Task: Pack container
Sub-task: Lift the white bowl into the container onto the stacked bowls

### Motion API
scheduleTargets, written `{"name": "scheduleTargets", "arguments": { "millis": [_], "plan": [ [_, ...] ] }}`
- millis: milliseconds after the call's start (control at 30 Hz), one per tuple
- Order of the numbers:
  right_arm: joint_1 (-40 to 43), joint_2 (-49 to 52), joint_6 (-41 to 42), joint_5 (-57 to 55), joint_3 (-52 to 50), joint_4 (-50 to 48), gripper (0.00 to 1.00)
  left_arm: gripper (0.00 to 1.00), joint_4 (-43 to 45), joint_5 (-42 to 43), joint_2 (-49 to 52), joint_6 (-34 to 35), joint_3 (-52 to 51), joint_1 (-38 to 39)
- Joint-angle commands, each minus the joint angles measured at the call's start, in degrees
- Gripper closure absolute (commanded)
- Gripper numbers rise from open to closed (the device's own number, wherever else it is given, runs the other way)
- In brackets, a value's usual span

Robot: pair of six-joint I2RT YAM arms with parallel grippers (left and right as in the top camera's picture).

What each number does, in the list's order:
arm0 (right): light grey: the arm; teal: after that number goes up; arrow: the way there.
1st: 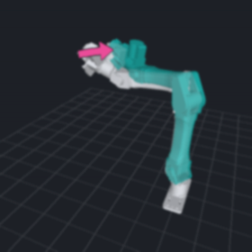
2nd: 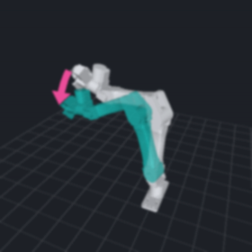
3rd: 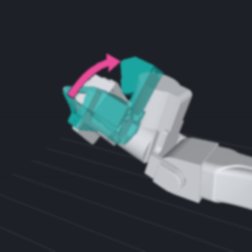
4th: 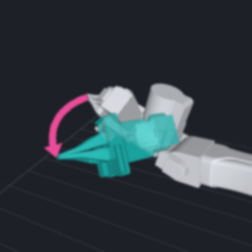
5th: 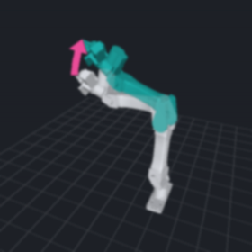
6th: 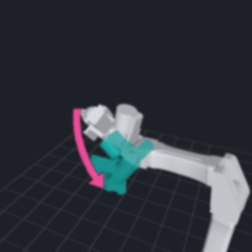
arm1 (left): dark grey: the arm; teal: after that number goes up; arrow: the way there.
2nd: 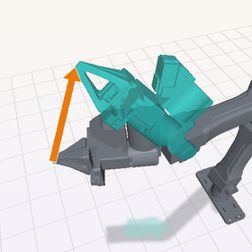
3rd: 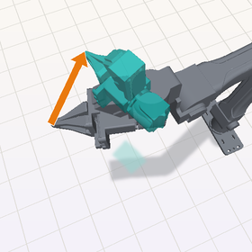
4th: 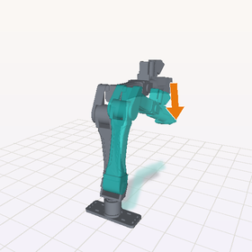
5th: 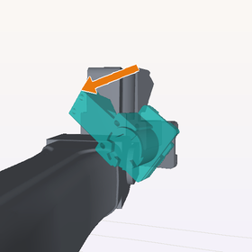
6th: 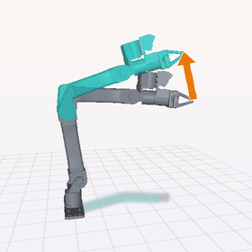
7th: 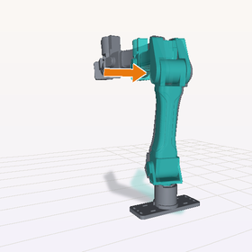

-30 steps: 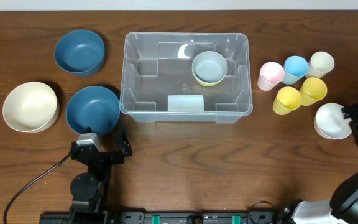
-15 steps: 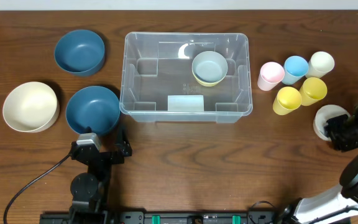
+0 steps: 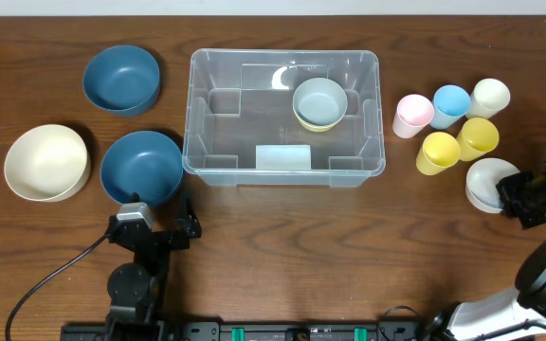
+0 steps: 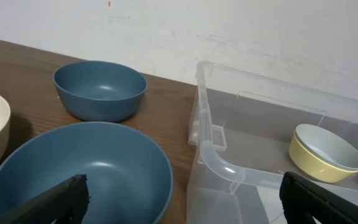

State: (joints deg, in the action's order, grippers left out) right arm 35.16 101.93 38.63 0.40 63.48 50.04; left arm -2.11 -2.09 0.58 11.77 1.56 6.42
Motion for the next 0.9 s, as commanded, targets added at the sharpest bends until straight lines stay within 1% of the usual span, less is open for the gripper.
{"name": "scheduleTargets", "arguments": {
  "millis": [0, 167, 300, 467, 600, 700, 867],
  "plan": [
    [1.27, -5.62, -1.27, -0.92, 2.54, 2.05, 0.99, 0.02, -1.92, -0.87, -0.35, -0.76, -1.33, -0.39],
    [1.88, -15.21, -7.39, 0.04, 8.50, 5.75, 0.99, 0.02, -1.92, -0.87, -0.35, -0.76, -1.33, -0.39],
    [0.24, -22.71, -8.33, 1.51, 13.27, 7.87, 0.99, 0.02, -1.92, -0.87, -0.35, -0.76, -1.33, -0.39],
    [-6.51, -30.38, -15.67, 11.28, 19.67, 6.67, 0.98, 0.02, -1.92, -0.87, -0.35, -0.76, -1.33, -0.39],
    [-16.96, -33.44, -22.14, 15.41, 24.87, 5.18, 0.97, 0.02, -1.92, -0.87, -0.35, -0.76, -1.33, -0.39],
    [-28.22, -34.27, -26.10, 15.39, 27.52, 3.39, 0.96, 0.02, -1.92, -0.87, -0.35, -0.76, -1.33, -0.39],
    [-46.36, -32.89, -28.26, 7.34, 28.13, -0.87, 0.94, 0.02, -1.92, -0.87, -0.35, -0.76, -1.33, -0.39]
  ]
}}
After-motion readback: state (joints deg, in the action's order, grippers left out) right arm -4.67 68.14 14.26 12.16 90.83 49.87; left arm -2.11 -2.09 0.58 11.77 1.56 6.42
